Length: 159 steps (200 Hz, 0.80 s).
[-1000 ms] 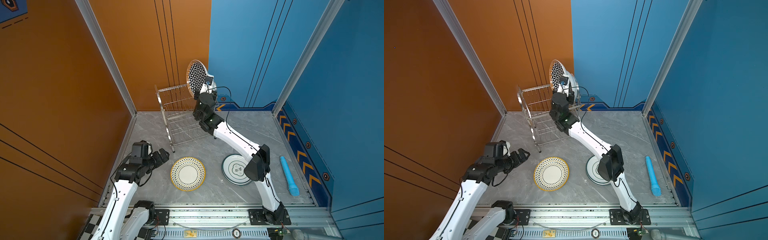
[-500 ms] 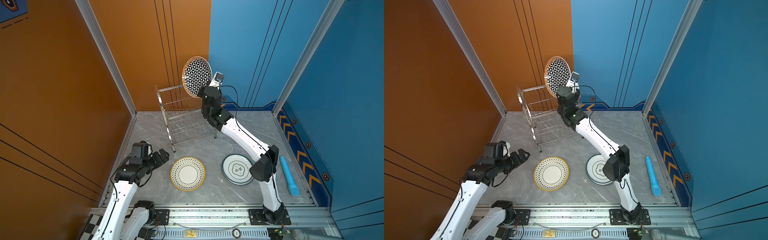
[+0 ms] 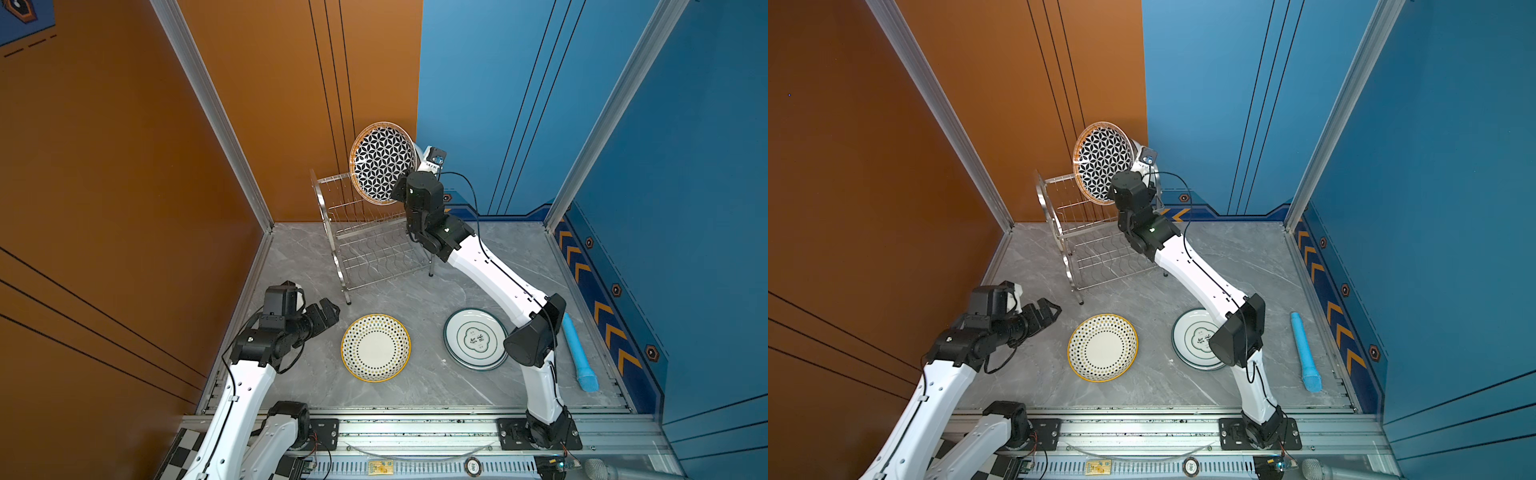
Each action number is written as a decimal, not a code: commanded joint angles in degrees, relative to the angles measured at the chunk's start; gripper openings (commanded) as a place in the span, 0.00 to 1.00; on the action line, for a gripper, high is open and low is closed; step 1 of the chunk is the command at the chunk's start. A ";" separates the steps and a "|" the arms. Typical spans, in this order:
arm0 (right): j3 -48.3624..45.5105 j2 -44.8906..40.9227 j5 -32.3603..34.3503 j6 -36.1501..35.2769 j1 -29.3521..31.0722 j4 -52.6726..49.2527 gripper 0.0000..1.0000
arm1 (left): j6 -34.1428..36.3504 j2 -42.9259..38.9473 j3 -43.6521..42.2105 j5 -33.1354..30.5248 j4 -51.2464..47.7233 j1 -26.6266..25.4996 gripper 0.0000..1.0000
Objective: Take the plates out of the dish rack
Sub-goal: 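Lift the black-patterned plate up out of the rack with the right gripper, then swing the black-patterned plate toward the left gripper while the left gripper reaches toward it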
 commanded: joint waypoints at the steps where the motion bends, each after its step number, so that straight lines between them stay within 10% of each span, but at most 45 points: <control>1: 2.05 -5.14 -3.41 5.30 0.17 3.17 0.00 | 1.40 -0.93 1.03 2.04 2.56 0.44 0.98; 159: -3.10 -13.26 -19.98 19.96 -4.06 -1.54 0.00 | 1.38 -1.79 0.80 7.54 7.68 0.47 0.98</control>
